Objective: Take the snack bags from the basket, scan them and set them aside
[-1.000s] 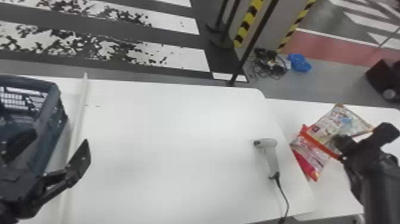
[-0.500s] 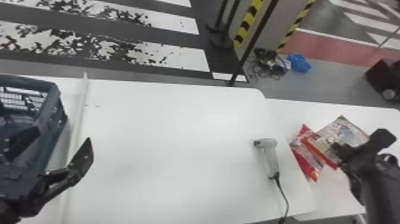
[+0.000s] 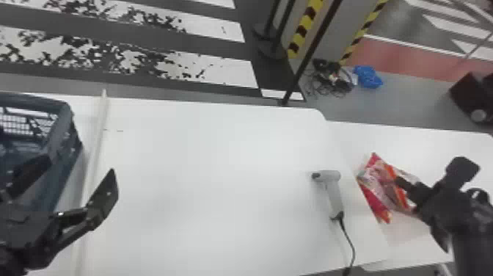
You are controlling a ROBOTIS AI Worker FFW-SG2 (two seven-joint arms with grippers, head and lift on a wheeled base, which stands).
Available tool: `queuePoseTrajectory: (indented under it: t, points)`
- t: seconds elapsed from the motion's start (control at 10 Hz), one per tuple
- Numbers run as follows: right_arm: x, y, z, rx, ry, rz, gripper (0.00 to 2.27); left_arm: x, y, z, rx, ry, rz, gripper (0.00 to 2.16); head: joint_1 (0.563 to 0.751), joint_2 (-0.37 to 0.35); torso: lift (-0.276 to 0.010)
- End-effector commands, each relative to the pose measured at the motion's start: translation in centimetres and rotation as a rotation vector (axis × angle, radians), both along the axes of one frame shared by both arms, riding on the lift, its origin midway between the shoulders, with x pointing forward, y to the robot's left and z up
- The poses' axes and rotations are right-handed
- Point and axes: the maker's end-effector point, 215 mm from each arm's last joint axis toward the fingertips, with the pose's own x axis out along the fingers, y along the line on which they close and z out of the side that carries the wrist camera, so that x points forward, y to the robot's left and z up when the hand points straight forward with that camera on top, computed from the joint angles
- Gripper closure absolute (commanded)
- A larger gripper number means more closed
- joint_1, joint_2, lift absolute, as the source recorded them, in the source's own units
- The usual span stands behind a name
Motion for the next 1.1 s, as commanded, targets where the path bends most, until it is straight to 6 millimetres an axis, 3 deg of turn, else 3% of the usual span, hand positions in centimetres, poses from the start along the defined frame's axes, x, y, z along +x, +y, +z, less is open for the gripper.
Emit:
queuePoseTrajectory:
  t: [0.0, 0.1, 0.2, 0.4, 0.6, 0.7, 0.8, 1.0]
  points:
    - [1.3, 5.9, 1.2, -0.058, -0.072, 0.123, 0.06, -0.1, 0.0, 0.1, -0.002, -0.001, 0.005, 0.04, 0.695, -0.35, -0.075]
    - [2.2, 10.7, 1.6, -0.166, -0.041, 0.251, 0.06, -0.2, 0.4, 0.2, 0.02, -0.008, 0.022, 0.04, 0.695, -0.35, -0.075]
    - [3.2, 15.2, 3.0, -0.227, -0.135, 0.319, 0.06, -0.6, 0.6, 0.4, 0.016, -0.004, 0.031, 0.04, 0.695, -0.35, -0.075]
    - [4.2, 24.4, 3.7, -0.182, -0.207, 0.465, 0.06, -1.7, 1.2, 0.9, 0.013, 0.002, 0.043, 0.04, 0.695, -0.35, -0.075]
    - [3.8, 33.1, 4.5, -0.107, -0.25, 0.603, 0.06, -2.7, 1.9, 1.1, 0.009, -0.005, 0.059, 0.04, 0.695, -0.35, -0.075]
    - [3.8, 36.7, 4.6, -0.108, -0.266, 0.671, 0.06, -2.9, 2.6, 1.5, 0.005, -0.016, 0.078, 0.04, 0.695, -0.35, -0.075]
    - [3.7, 39.4, 6.1, -0.14, -0.325, 0.721, 0.06, -3.2, 3.8, 1.6, -0.003, -0.023, 0.107, 0.04, 0.695, -0.329, -0.075]
    - [2.1, 42.4, 7.5, -0.138, -0.414, 0.743, 0.06, -4.7, 7.3, 1.0, -0.022, 0.005, 0.17, 0.04, 0.695, -0.239, -0.075]
